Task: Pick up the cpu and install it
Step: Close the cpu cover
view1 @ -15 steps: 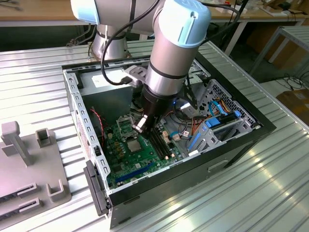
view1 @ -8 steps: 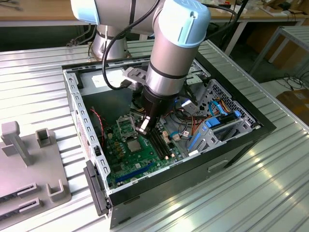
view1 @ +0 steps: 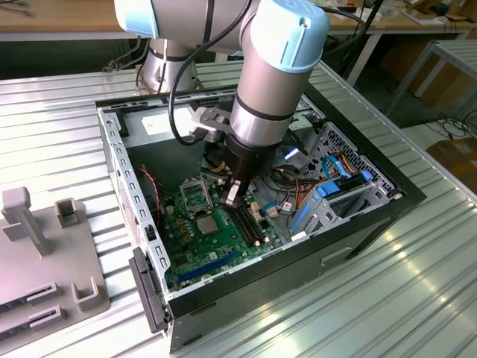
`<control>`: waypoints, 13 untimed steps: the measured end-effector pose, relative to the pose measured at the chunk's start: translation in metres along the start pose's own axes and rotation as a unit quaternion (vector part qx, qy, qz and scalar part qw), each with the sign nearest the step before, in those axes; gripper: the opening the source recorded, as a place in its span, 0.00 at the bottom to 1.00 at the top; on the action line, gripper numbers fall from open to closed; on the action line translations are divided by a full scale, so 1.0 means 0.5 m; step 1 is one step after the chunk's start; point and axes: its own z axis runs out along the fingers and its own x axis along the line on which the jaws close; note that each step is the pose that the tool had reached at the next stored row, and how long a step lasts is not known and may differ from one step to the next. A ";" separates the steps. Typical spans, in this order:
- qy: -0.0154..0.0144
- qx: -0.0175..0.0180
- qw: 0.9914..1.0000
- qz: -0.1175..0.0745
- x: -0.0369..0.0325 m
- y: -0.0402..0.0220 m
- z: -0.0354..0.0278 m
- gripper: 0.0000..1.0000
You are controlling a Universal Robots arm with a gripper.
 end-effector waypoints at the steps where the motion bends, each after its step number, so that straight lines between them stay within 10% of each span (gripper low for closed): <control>1: 0.000 0.000 1.000 -0.001 -0.003 -0.001 0.000 0.11; 13: 0.000 0.000 1.000 -0.002 -0.004 -0.002 0.000 0.11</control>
